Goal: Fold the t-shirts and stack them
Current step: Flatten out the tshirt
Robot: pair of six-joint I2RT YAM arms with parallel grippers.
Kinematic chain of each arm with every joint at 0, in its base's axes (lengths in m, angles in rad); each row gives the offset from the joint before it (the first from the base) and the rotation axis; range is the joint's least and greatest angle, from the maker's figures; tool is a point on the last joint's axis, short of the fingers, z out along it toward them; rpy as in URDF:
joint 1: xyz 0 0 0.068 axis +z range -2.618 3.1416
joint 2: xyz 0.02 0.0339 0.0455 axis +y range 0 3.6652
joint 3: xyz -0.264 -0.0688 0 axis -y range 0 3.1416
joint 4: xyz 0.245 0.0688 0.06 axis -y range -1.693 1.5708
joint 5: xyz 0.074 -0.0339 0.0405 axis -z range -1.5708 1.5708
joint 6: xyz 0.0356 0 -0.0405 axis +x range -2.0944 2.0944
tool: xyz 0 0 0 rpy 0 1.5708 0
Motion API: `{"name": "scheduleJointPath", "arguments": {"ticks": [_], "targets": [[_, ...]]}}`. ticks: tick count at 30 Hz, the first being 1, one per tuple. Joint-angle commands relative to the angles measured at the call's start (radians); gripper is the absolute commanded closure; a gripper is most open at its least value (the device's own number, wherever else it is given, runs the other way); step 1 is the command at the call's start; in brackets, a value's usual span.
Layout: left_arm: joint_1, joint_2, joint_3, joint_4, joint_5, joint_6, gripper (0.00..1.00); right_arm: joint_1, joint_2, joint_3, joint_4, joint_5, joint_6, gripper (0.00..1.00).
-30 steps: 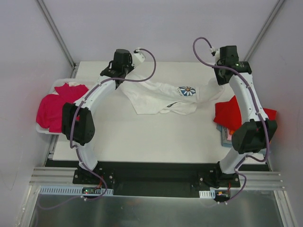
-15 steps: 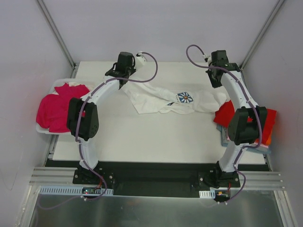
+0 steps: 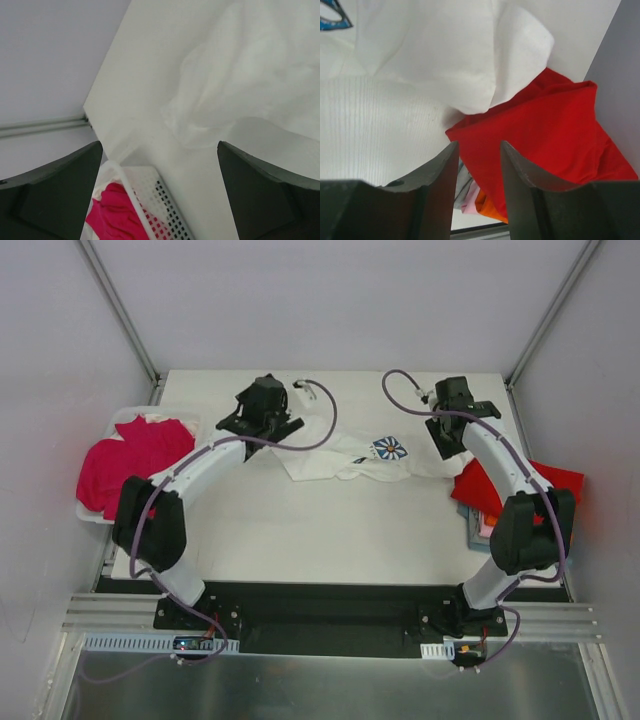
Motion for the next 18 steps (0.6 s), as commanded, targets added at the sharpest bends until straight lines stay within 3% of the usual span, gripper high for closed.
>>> {"name": "scheduleJointPath", "arguments": {"ticks": [1,7,18], "targets": [[-0.148,-0.196,-0.16,-0.005,0.037,0.021,0.01,0.014,-0.086,-0.071,-0.034,-0.026,-0.011,0.59],[-0.231,-0.261,-0.272,-0.039,0.099,-0.054,0.01,0.017,-0.06,-0.16,-0.005,-0.075,-0.004,0.61],[-0.238,-0.089,-0.24,-0.048,0.157,-0.065,0.01,0.017,0.014,-0.102,0.004,-0.052,-0.018,0.54]]}}
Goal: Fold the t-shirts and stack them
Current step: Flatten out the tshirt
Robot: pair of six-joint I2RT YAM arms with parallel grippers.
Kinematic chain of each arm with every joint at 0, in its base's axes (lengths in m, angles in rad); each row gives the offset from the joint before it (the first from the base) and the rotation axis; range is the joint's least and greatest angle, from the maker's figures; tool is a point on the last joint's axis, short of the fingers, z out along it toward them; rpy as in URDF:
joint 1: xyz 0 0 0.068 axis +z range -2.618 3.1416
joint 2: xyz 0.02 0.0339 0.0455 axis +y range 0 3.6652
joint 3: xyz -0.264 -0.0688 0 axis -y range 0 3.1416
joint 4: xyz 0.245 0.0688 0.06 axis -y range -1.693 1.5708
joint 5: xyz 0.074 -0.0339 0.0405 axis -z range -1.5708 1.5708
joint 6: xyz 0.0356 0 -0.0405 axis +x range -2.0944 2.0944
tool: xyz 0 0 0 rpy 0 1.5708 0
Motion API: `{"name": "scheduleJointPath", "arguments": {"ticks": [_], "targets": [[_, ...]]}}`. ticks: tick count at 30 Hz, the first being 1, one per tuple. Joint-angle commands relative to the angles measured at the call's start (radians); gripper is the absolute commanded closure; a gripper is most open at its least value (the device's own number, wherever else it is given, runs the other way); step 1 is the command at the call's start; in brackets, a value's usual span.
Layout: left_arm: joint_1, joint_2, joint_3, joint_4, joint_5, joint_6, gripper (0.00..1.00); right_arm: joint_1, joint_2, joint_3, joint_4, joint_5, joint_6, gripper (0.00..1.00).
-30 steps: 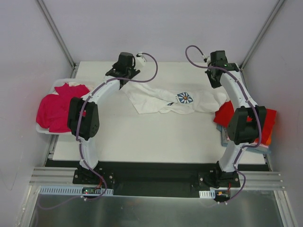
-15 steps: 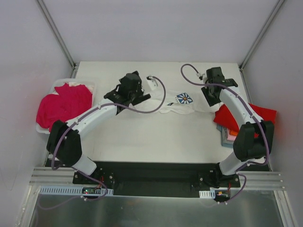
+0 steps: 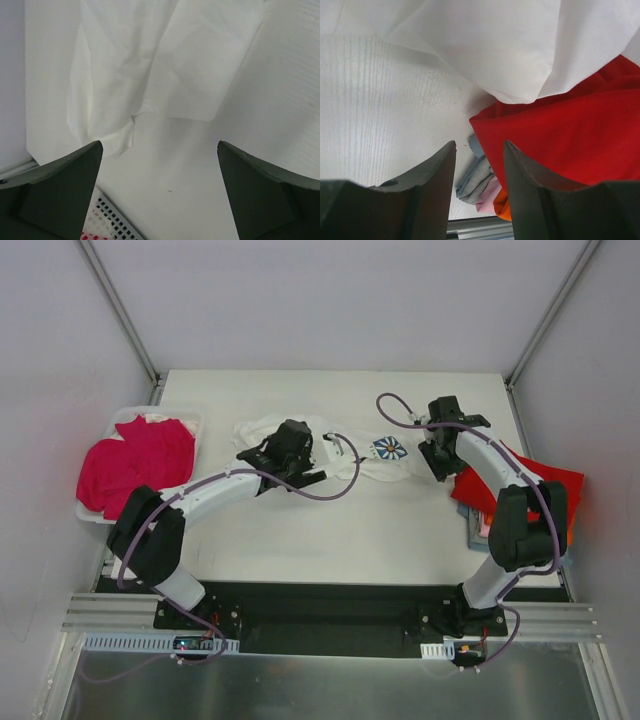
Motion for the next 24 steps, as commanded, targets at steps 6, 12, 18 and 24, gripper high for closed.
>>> {"name": "scheduleJointPath", "arguments": {"ticks": [6,12,18,24], "targets": [[-0.003,0.176,0.088,-0.021,0.077,-0.032,0.03,0.004,0.052,0.114,-0.015,0.023,-0.024,0.53],[-0.003,0.245,0.14,-0.024,0.099,-0.045,0.04,0.004,0.056,0.114,-0.016,0.013,-0.024,0.53],[-0.003,0.271,0.154,-0.024,0.105,-0.051,0.04,0.002,0.055,0.11,-0.015,0.009,-0.024,0.54],[-0.003,0.292,0.154,-0.027,0.117,-0.063,0.04,0.002,0.049,0.117,-0.018,0.003,-0.02,0.54]]}}
